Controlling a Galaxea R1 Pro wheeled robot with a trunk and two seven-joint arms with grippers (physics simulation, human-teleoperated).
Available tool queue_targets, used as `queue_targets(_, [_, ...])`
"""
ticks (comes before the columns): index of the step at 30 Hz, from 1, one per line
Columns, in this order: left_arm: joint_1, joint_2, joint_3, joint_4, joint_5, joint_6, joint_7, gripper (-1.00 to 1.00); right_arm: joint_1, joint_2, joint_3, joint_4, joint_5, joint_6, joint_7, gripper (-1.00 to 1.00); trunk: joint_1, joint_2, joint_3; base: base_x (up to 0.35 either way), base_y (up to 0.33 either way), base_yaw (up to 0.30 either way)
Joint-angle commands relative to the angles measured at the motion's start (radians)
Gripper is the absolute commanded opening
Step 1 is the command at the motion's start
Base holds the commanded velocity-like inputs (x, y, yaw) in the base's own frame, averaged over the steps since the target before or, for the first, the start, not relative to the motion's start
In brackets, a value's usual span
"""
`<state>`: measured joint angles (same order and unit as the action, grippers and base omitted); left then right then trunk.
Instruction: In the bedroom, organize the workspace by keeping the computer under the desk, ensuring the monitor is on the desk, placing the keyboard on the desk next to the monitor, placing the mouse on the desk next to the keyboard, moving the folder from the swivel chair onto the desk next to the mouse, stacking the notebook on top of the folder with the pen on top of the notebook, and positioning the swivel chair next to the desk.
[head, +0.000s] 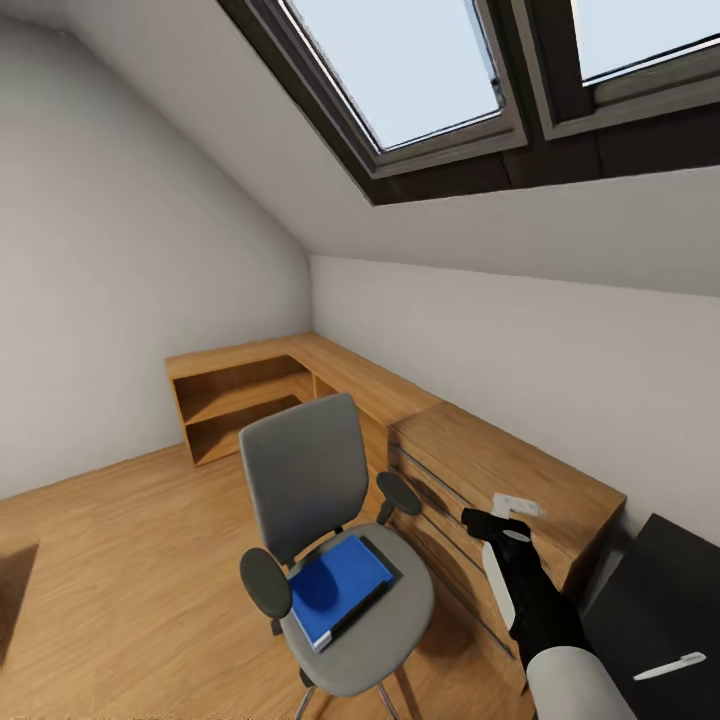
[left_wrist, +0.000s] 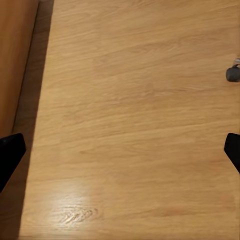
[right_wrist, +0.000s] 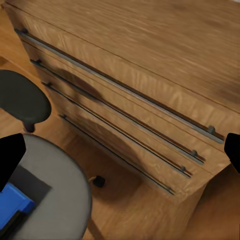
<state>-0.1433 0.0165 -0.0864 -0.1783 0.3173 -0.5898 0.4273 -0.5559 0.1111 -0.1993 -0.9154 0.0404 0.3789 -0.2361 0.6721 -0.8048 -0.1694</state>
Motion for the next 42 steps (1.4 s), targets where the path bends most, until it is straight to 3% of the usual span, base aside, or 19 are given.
queue_targets(1, [-0.001, 0.0, -0.009, 0.0, 0.006, -0.002, 0.005, 1.0, -0.001, 0.001, -0.002, -0.002, 0.004, 0.006, 0.0, 1.0, 0.0, -0.001, -0.002, 0.0, 0.0, 0.104])
queue_targets(9, [-0.001, 0.0, -0.009, 0.0, 0.008, -0.002, 0.004, 1.0, 0.0, 0.001, -0.002, -0.001, 0.004, 0.006, -0.001, 1.0, 0.0, -0.001, -0.001, 0.0, 0.0, 0.045])
queue_targets(36, [-0.001, 0.0, -0.009, 0.0, 0.006, -0.002, 0.004, 1.0, 0.0, 0.004, 0.026, 0.006, 0.007, 0.002, -0.005, 1.0, 0.0, -0.001, 0.018, 0.0, 0.0, 0.249])
queue_targets(42, [-0.001, -0.027, -0.009, -0.002, 0.005, -0.004, 0.001, 1.0, 0.0, 0.004, 0.026, 0.006, 0.007, 0.002, -0.005, 1.0, 0.0, -0.001, 0.023, 0.0, 0.0, 0.243])
